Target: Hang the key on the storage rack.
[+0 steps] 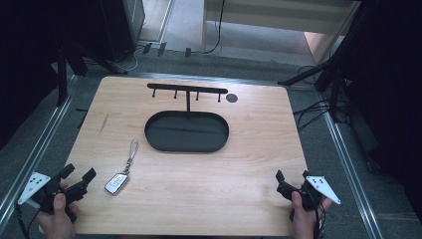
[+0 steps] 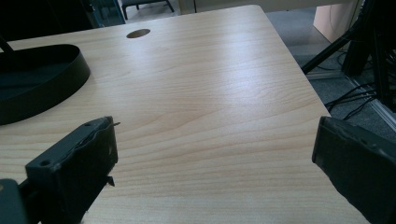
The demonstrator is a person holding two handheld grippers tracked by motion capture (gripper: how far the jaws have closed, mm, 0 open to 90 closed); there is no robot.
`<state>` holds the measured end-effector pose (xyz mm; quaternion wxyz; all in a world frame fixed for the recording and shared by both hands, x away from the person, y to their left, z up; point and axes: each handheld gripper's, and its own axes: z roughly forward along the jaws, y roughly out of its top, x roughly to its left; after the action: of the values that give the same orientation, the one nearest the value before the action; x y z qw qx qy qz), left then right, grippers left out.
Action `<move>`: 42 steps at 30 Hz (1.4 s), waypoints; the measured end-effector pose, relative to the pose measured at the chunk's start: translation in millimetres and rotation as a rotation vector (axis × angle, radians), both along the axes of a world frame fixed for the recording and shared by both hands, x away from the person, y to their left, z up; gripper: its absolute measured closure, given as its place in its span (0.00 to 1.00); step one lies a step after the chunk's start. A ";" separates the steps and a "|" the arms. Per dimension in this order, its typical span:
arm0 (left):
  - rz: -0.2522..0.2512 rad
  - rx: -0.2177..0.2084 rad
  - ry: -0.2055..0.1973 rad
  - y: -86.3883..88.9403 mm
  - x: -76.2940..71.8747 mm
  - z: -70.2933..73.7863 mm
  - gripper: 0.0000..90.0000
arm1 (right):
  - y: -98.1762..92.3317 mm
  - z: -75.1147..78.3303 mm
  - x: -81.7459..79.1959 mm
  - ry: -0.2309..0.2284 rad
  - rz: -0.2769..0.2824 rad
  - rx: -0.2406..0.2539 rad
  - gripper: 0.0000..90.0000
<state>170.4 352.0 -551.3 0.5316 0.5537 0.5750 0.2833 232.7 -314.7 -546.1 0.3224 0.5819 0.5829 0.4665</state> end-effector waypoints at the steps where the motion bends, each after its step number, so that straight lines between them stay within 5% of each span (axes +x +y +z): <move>1: 0.002 0.004 0.003 -0.9 0.8 -0.2 0.15 | 0.0 0.0 0.0 0.000 0.000 0.000 0.00; 9: 0.013 0.044 0.039 -5.5 5.3 0.2 0.15 | -1.4 -0.1 0.5 0.002 -0.003 0.014 0.00; 13: 0.018 0.101 0.088 -10.6 10.2 3.5 0.15 | -1.9 -0.3 0.6 0.002 -0.002 0.018 0.00; 21: -0.039 0.123 0.103 -25.5 17.5 29.3 0.16 | -3.2 -0.4 0.7 0.007 -0.003 0.035 0.00; 24: -0.064 0.160 0.137 -33.9 24.7 41.7 0.16 | -3.5 -0.3 1.1 0.012 -0.003 0.038 0.00; 31: -0.100 0.267 0.298 -52.3 50.7 66.7 0.16 | -4.3 -0.5 0.6 0.012 -0.007 0.053 0.00; 35: -0.126 0.373 0.439 -65.0 68.1 77.0 0.16 | -5.4 -0.7 0.9 0.010 -0.006 0.057 0.00; 36: -0.130 0.419 0.513 -70.9 77.9 78.9 0.16 | -5.4 -0.6 1.1 0.013 -0.004 0.059 0.00; 37: -0.130 0.419 0.513 -70.9 77.9 78.9 0.16 | -5.4 -0.6 1.1 0.013 -0.004 0.059 0.00; 42: -0.135 0.450 0.638 -85.7 101.2 81.8 0.18 | -6.2 -0.7 0.7 0.016 -0.006 0.071 0.00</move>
<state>271.6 266.3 -469.5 0.2090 0.7532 0.5970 0.1806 233.4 -320.9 -546.8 0.2984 0.5983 0.5668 0.4813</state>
